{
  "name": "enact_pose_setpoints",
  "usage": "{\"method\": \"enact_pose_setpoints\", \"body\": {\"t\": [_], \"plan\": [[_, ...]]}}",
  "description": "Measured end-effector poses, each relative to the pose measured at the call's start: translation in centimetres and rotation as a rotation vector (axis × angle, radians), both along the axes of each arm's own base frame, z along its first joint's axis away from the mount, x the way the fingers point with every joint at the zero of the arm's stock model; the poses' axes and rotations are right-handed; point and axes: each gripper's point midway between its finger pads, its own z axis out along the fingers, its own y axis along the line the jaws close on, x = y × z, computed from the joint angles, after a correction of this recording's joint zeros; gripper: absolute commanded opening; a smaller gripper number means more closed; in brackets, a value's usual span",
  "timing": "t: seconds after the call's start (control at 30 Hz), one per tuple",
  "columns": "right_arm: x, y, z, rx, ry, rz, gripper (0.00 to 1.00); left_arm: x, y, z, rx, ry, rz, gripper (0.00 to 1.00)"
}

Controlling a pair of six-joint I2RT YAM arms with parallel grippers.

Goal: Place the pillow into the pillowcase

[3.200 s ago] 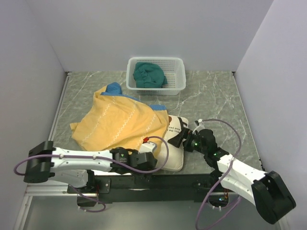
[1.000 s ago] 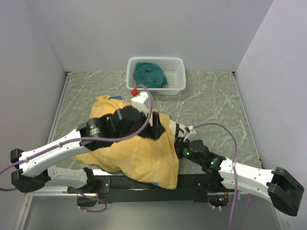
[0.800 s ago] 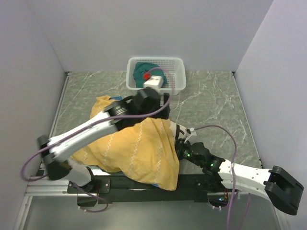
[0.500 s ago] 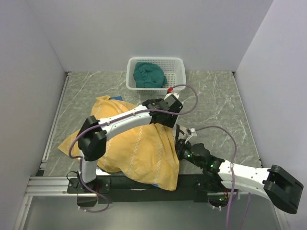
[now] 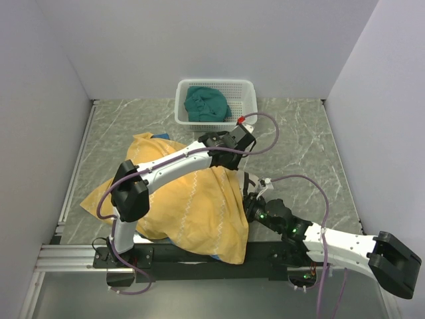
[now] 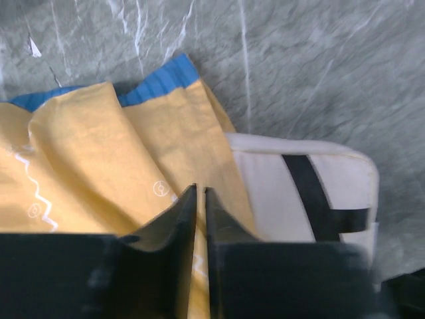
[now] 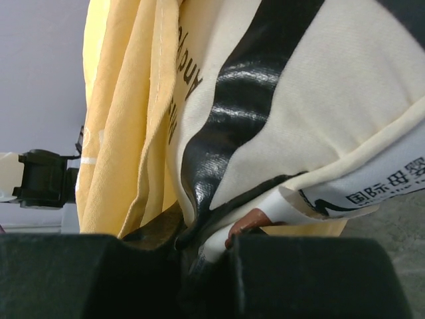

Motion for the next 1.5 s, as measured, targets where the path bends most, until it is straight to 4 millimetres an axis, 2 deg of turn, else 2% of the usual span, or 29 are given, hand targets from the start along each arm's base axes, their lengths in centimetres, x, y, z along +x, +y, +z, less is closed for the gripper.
{"method": "enact_pose_setpoints", "body": {"t": [0.07,0.1,0.17,0.23,0.4,0.53,0.67,0.8,0.83,0.9,0.93,0.97,1.1,1.17,1.23,1.33,1.47,1.5], "plan": [[-0.1,-0.1,0.0,-0.004,-0.004,0.002,0.0,0.3,-0.4,1.3,-0.016,-0.016,-0.008,0.54],[-0.1,-0.2,0.0,-0.008,-0.005,0.003,0.0,0.4,-0.6,1.8,-0.022,-0.025,-0.012,0.56],[-0.2,-0.3,0.0,-0.013,-0.009,0.005,0.0,0.6,-0.9,2.7,-0.043,-0.036,-0.013,0.55],[-0.3,-0.5,0.0,-0.017,-0.009,0.006,0.0,0.6,-0.9,2.7,-0.041,-0.034,-0.014,0.54],[-0.4,-0.6,-0.2,-0.024,-0.004,0.005,0.0,-0.3,-0.4,1.1,-0.009,0.001,-0.016,0.51],[-0.4,-0.5,-0.4,-0.031,0.002,0.006,0.0,-1.3,-0.6,0.0,0.013,0.022,-0.028,0.57],[-0.4,-0.5,-0.4,-0.031,0.002,0.005,0.0,-2.3,-0.9,-1.2,0.024,0.048,-0.049,0.56],[-0.4,-0.6,-0.4,-0.033,0.004,0.006,0.0,-2.7,-0.9,-2.0,0.027,0.064,-0.049,0.45],[-0.4,-0.6,-0.4,-0.033,0.004,0.006,0.0,-2.7,-0.9,-2.0,0.025,0.064,-0.045,0.35],[-0.4,-0.6,-0.4,-0.033,0.004,0.006,0.0,-2.6,-0.8,-2.0,0.028,0.058,-0.037,0.22],[-0.4,-0.5,-0.4,-0.032,0.004,0.006,0.0,-2.5,-0.7,-2.0,0.031,0.054,-0.031,0.09],[-0.4,-0.6,-0.4,-0.033,0.004,0.006,0.0,-2.4,-0.6,-2.0,0.036,0.048,-0.025,0.03],[-0.4,-0.5,-0.3,-0.035,0.006,0.011,0.0,-1.8,0.0,-1.4,0.069,0.018,-0.002,0.01],[-0.4,-0.3,0.1,-0.036,0.003,0.018,0.0,-1.1,-0.5,-0.1,0.055,-0.011,0.005,0.01],[-0.5,0.0,0.9,-0.035,-0.007,0.036,0.0,-0.5,-1.3,2.1,0.019,-0.05,0.004,0.01],[-0.5,0.7,2.7,-0.028,-0.026,0.068,0.0,0.0,-3.5,7.2,-0.088,-0.128,-0.02,0.01],[-0.1,2.9,6.5,0.018,-0.061,0.126,0.0,-1.7,-6.3,13.9,-0.24,-0.205,-0.082,0.01],[0.0,3.3,7.3,0.03,-0.067,0.136,0.0,-2.2,-6.5,15.2,-0.265,-0.218,-0.093,0.01]]}}
